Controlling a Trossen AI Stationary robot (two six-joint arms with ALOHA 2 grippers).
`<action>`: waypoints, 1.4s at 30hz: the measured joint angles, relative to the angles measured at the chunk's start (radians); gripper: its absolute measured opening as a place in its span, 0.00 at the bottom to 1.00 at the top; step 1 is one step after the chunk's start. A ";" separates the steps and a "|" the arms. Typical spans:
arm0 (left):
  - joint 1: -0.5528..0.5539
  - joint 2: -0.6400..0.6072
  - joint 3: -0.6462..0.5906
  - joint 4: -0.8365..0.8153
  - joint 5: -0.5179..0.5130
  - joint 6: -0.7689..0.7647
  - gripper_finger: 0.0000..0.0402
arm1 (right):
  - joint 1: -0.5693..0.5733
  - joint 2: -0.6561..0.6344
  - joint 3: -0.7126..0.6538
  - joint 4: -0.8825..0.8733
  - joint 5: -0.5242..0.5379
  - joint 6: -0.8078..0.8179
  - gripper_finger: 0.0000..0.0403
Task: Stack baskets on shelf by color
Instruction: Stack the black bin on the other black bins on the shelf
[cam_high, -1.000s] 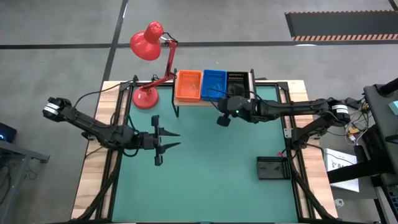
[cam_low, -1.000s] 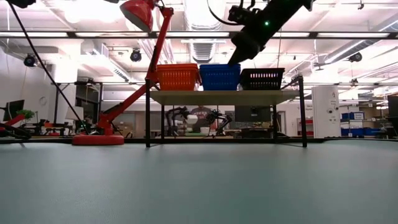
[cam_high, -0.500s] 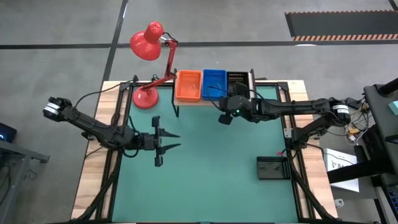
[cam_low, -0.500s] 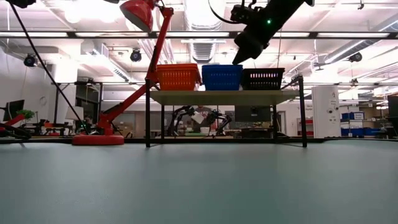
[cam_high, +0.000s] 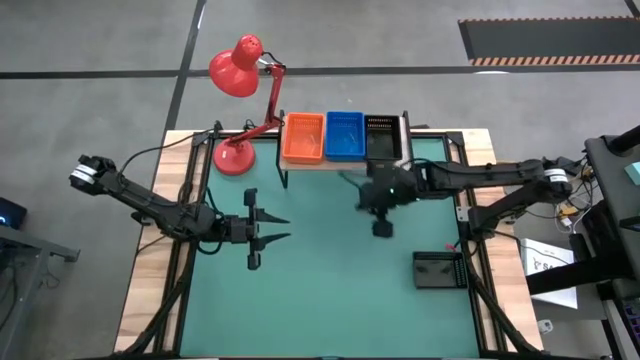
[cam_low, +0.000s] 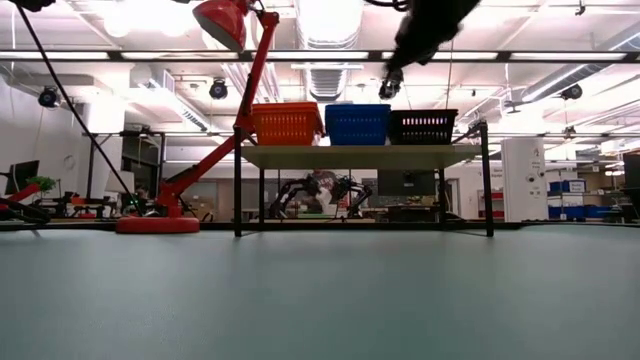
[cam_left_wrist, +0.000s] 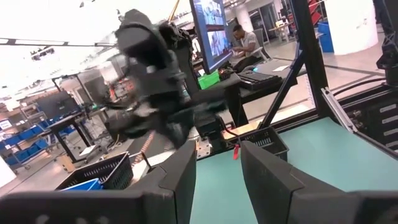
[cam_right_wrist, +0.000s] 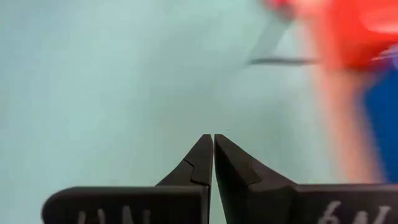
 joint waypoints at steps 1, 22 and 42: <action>0.000 0.000 0.000 0.000 0.000 0.000 0.28 | 0.020 -0.001 0.004 -0.045 -0.078 0.012 0.02; 0.000 0.000 0.000 -0.023 0.001 -0.024 0.28 | 0.504 0.001 -0.135 -0.495 -0.232 1.488 0.06; 0.000 0.000 -0.003 -0.045 0.000 -0.024 0.28 | 0.519 0.076 -0.281 -0.355 -0.194 1.654 0.47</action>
